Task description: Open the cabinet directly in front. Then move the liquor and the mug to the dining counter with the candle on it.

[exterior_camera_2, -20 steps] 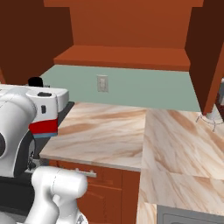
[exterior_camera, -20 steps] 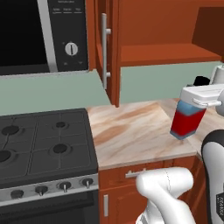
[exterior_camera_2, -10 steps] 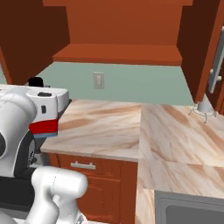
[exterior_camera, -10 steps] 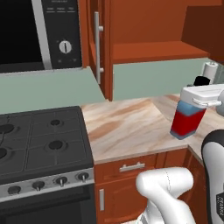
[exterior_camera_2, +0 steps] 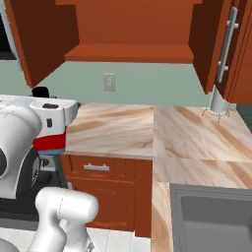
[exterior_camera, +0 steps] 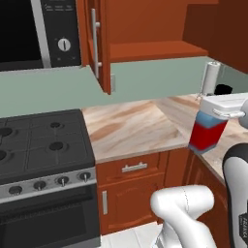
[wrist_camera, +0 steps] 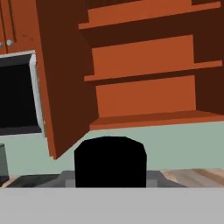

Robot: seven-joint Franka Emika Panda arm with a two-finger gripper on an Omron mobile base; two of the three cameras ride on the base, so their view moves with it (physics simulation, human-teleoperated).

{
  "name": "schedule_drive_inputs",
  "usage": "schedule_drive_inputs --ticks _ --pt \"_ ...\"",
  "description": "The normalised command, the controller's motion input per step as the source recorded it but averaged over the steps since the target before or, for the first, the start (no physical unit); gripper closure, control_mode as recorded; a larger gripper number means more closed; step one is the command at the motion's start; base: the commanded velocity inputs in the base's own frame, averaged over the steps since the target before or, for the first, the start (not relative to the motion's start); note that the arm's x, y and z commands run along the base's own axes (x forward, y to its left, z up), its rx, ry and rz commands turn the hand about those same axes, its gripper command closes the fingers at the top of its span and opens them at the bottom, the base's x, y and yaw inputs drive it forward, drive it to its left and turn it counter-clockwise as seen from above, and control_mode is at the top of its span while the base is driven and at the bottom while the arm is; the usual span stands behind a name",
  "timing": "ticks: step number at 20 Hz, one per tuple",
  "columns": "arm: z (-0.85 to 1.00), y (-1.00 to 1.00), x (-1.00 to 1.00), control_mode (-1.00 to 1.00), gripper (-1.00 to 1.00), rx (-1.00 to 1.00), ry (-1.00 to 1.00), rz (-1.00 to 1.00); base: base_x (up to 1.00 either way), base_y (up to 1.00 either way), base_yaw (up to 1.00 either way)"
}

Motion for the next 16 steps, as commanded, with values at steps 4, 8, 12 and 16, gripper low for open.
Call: schedule_drive_inputs --ticks 4,8,12,16 --pt "0.0 0.0 0.0 1.0 1.0 0.0 0.0 0.0 -0.6 0.21 -0.13" --pt "0.0 0.0 0.0 1.0 1.0 0.0 0.0 0.0 -0.54 0.37 -0.11" --pt "0.0 0.0 0.0 1.0 1.0 0.0 0.0 0.0 -0.27 0.75 -0.02" --pt "0.0 0.0 0.0 1.0 1.0 0.0 0.0 0.0 -0.18 0.87 0.0"
